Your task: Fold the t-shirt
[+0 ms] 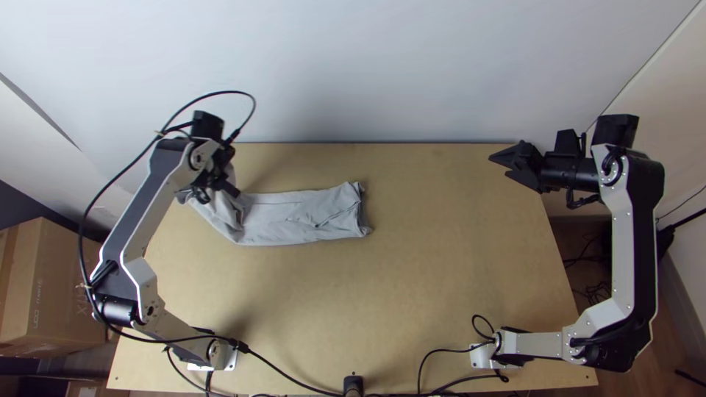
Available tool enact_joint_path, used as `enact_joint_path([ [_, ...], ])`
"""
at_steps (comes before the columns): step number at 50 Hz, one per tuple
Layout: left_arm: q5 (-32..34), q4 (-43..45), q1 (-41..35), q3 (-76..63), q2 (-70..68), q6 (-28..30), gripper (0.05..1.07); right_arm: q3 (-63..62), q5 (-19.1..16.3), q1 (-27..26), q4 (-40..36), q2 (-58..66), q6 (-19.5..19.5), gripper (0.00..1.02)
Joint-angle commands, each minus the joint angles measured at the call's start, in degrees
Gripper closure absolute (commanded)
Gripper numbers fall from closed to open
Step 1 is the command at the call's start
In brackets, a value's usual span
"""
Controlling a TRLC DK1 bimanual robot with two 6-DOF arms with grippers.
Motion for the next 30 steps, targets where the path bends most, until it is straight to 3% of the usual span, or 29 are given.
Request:
enact_joint_path([
  [1, -2.99, -2.08, -5.9, 4.18, 2.78, -3.4, 1.05, -2.79, 0.05, -1.64, -0.41, -2.7, -1.74, 0.03],
  [16, -9.58, -8.49, -21.46, 14.2, 11.04, -9.64, 1.05, -8.42, -0.39, -6.74, -1.81, -7.09, -5.43, 0.03],
  [30, -13.09, -18.69, -31.56, 28.35, 23.7, -19.4, 1.05, -12.37, -0.56, -7.35, -1.81, -12.45, -6.39, 0.03],
])
